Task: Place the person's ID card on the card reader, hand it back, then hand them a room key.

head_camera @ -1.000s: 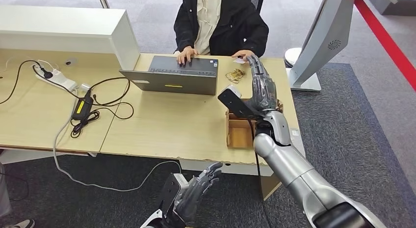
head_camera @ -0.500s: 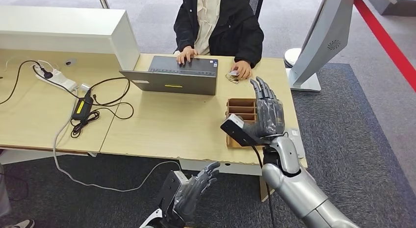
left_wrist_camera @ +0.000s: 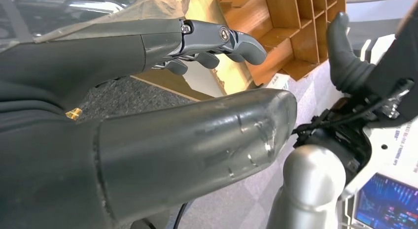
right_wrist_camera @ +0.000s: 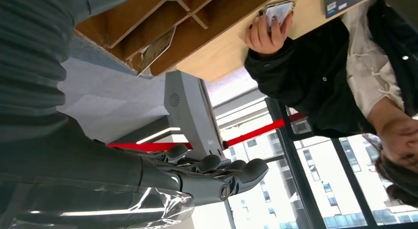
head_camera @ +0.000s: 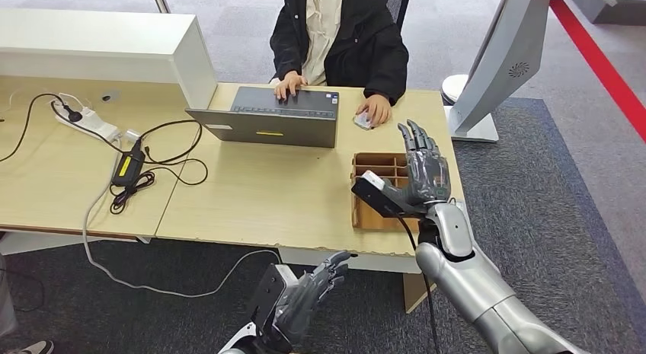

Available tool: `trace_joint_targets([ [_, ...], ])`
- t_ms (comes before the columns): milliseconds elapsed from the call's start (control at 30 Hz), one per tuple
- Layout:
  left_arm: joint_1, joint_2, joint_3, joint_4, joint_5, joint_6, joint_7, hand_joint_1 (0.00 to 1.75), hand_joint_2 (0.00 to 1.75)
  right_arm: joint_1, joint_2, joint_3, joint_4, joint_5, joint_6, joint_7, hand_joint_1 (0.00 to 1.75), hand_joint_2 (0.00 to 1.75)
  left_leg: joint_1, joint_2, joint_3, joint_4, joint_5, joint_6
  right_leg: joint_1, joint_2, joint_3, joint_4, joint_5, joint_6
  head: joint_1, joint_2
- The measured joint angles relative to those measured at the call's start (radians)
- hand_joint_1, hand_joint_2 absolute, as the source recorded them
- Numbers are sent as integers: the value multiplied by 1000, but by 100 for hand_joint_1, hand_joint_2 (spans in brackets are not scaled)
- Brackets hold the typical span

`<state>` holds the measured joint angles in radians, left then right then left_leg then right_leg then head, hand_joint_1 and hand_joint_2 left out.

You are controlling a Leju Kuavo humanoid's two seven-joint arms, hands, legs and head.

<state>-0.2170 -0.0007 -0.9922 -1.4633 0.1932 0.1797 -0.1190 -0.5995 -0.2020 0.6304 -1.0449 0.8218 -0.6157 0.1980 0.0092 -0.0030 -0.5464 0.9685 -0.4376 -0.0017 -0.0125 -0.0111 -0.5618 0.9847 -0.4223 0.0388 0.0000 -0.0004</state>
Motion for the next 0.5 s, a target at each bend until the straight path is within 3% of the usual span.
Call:
trace_joint_targets([
  [500,-5,-4,-5,0,-13,0,2,0,0,-72,19,12,189,-42,11,-21,0,175,0,0,0,0,0,0,0,0,0,0,0,0,0,0],
])
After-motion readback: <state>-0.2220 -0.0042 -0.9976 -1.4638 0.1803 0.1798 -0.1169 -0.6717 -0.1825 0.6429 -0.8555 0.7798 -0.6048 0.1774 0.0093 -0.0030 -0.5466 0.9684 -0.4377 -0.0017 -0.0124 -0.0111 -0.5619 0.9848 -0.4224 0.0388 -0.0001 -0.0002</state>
